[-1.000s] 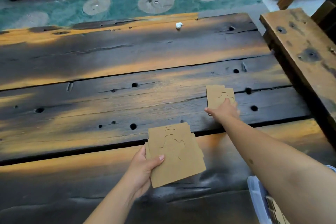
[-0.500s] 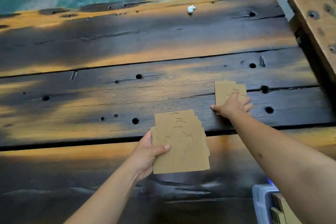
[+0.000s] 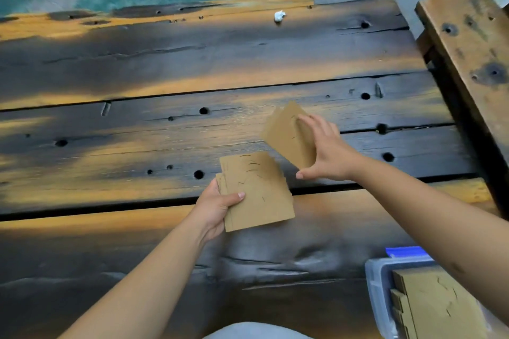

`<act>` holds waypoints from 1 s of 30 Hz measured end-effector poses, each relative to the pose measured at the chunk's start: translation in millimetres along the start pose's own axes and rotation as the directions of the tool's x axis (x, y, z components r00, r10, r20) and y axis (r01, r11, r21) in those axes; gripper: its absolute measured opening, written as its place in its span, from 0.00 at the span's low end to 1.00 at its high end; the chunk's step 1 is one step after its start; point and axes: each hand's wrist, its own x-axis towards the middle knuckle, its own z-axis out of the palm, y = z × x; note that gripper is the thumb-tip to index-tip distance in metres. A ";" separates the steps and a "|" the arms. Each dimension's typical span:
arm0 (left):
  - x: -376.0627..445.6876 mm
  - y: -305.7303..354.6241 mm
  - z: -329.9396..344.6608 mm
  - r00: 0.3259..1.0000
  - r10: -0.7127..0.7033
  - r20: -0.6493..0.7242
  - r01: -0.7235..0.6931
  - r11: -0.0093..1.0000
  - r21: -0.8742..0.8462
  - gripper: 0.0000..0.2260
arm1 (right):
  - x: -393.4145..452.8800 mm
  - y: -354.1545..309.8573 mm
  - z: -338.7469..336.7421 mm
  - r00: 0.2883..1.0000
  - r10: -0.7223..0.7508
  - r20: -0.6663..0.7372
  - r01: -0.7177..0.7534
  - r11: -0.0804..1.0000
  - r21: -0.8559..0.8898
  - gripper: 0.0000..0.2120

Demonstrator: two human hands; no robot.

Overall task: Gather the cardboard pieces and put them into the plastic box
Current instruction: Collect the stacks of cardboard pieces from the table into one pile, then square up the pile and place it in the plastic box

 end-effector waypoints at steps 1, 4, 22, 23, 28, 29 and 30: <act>-1.0 2.7 -0.3 1.000 0.005 0.012 -0.005 1.000 -0.001 0.17 | -7.1 -8.8 -4.6 0.996 -0.074 0.056 0.076 0.997 -0.031 0.60; -18.1 10.3 -3.9 0.998 0.023 0.065 -0.023 1.000 -0.009 0.17 | -30.5 -38.6 -5.4 0.941 -0.290 0.172 0.320 0.929 -0.184 0.55; -107.9 3.9 -54.5 0.953 0.201 0.225 -0.217 0.975 0.048 0.26 | -114.9 -144.4 57.0 0.922 -0.379 0.083 0.385 0.867 -0.315 0.54; -108.0 3.3 -58.7 0.953 0.218 0.209 -0.234 0.971 0.055 0.25 | -118.1 -145.7 62.8 0.957 -0.286 -0.040 0.276 0.947 -0.163 0.55; -118.9 -0.2 -91.2 0.932 0.295 0.209 -0.315 0.946 0.069 0.20 | -131.9 -154.2 100.0 0.986 0.153 -0.072 -0.071 0.762 0.643 0.38; -121.1 -0.8 -95.7 0.928 0.307 0.209 -0.335 0.936 0.113 0.19 | -134.3 -153.4 108.0 0.990 0.134 -0.053 -0.069 0.766 0.639 0.32; -121.9 -1.3 -100.7 0.924 0.326 0.201 -0.364 0.911 0.195 0.19 | -136.5 -153.2 116.3 0.990 0.126 -0.066 -0.062 0.800 0.596 0.29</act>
